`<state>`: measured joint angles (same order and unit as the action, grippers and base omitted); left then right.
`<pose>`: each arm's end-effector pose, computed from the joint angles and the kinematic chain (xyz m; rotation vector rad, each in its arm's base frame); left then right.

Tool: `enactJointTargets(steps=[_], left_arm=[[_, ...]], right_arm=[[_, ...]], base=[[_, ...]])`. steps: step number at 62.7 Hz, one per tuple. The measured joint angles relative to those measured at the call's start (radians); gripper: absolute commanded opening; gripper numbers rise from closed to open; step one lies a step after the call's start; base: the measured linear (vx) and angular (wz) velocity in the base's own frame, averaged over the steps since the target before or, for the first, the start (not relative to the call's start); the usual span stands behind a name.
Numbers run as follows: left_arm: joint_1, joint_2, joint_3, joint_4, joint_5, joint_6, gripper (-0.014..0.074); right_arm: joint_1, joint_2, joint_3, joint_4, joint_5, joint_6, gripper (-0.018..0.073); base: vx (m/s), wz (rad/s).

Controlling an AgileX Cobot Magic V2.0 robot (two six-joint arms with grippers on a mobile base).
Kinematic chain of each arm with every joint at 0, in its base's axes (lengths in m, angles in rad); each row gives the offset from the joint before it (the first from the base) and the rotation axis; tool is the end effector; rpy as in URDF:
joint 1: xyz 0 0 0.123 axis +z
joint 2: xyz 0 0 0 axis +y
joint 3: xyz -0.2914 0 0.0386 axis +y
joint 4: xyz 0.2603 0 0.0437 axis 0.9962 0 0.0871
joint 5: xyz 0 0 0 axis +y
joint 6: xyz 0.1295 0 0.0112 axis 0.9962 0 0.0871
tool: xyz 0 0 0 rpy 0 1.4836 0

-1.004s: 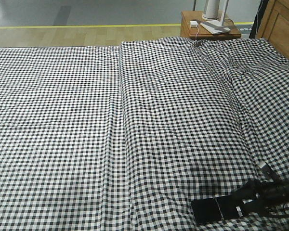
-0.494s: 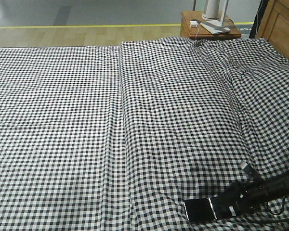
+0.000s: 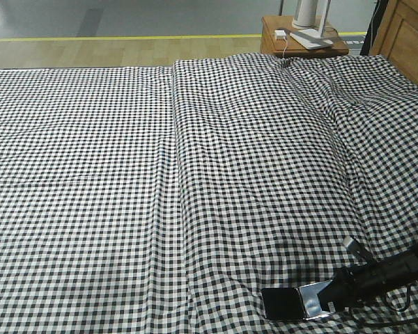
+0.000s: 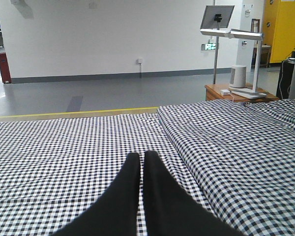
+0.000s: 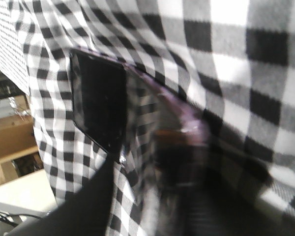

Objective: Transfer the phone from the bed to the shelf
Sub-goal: 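Close the right gripper on the black phone's edge, then lift the phone off the bed with the right gripper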

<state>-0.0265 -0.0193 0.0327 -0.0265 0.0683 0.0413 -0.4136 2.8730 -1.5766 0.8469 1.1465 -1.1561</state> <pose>0.0987 -0.0029 0.1968 0.0338 1.5649 -0.0106 0.3555 -0.0591 -0.1533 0.0808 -2.7250 -1.3583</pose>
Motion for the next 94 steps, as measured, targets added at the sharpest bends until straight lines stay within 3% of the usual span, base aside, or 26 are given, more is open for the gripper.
enactJointTargets(steps=[2, 28, 48, 70, 94], left_arm=[[0.0, 0.0, 0.0, 0.0, 0.0, 0.0, 0.0001], [0.0, 0.0, 0.0, 0.0, 0.0, 0.0, 0.0001], [0.0, 0.0, 0.0, 0.0, 0.0, 0.0, 0.0001], [0.0, 0.0, 0.0, 0.0, 0.0, 0.0, 0.0001], [0.0, 0.0, 0.0, 0.0, 0.0, 0.0, 0.0001]], right_arm=[[0.0, -0.002, 0.0, -0.005, 0.001, 0.0, -0.0017], [0.0, -0.065, 0.009, -0.018, 0.008, -0.002, -0.0003], [0.001, -0.205, 0.142, 0.057, 0.002, -0.107, -0.0003], [0.005, -0.452, 0.252, 0.098, -0.004, -0.118, -0.0003], [0.148, -0.791, 0.27, 0.115, 0.018, -0.118, -0.0003]], base=[[0.0, 0.0], [0.0, 0.0], [0.0, 0.0], [0.0, 0.0], [0.0, 0.0]])
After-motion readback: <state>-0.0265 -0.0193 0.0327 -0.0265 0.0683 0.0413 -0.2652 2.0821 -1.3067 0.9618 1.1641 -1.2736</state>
